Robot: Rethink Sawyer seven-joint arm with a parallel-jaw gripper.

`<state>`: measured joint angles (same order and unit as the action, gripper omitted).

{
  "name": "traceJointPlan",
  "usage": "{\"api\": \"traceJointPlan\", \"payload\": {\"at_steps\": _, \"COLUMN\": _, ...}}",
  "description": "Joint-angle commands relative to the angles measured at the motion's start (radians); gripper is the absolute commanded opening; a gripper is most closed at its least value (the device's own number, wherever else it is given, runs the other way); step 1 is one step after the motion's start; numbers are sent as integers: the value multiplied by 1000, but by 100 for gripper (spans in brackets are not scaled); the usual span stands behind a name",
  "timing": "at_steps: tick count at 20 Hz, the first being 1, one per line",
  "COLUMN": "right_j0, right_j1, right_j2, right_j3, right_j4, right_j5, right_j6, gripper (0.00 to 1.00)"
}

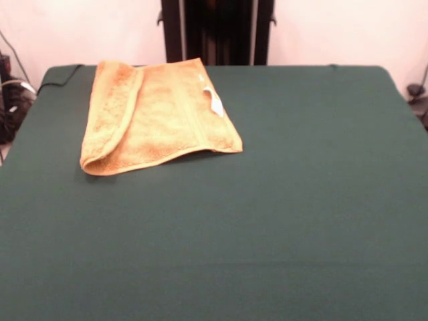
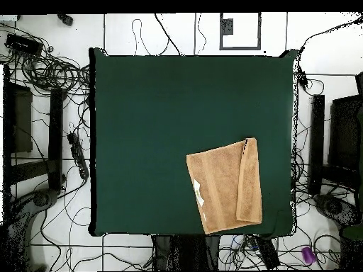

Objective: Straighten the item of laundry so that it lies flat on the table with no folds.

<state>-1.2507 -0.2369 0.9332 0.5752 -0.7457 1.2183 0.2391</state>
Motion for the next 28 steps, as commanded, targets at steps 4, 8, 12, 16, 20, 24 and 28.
{"api": "traceJointPlan", "payload": {"at_steps": 4, "right_j0": 37, "right_j1": -161, "right_j2": -241, "right_j3": 578, "right_j4": 137, "right_j5": -324, "right_j6": 719, "gripper": 100}}
{"api": "traceJointPlan", "payload": {"at_steps": 8, "right_j0": 68, "right_j1": -191, "right_j2": -302, "right_j3": 640, "right_j4": 179, "right_j5": -398, "right_j6": 844, "gripper": 100}}
{"api": "traceJointPlan", "payload": {"at_steps": 12, "right_j0": 95, "right_j1": -201, "right_j2": -344, "right_j3": 673, "right_j4": 212, "right_j5": -456, "right_j6": 930, "gripper": 100}}
{"api": "traceJointPlan", "payload": {"at_steps": 16, "right_j0": 121, "right_j1": -204, "right_j2": -378, "right_j3": 695, "right_j4": 234, "right_j5": -509, "right_j6": 1008, "gripper": 100}}
{"api": "traceJointPlan", "payload": {"at_steps": 20, "right_j0": 145, "right_j1": -210, "right_j2": -410, "right_j3": 712, "right_j4": 253, "right_j5": -544, "right_j6": 1062, "gripper": 100}}
{"api": "traceJointPlan", "payload": {"at_steps": 24, "right_j0": 166, "right_j1": -209, "right_j2": -438, "right_j3": 724, "right_j4": 273, "right_j5": -576, "right_j6": 1107, "gripper": 100}}
{"api": "traceJointPlan", "payload": {"at_steps": 28, "right_j0": 201, "right_j1": -215, "right_j2": -489, "right_j3": 747, "right_j4": 304, "right_j5": -614, "right_j6": 1187, "gripper": 100}}
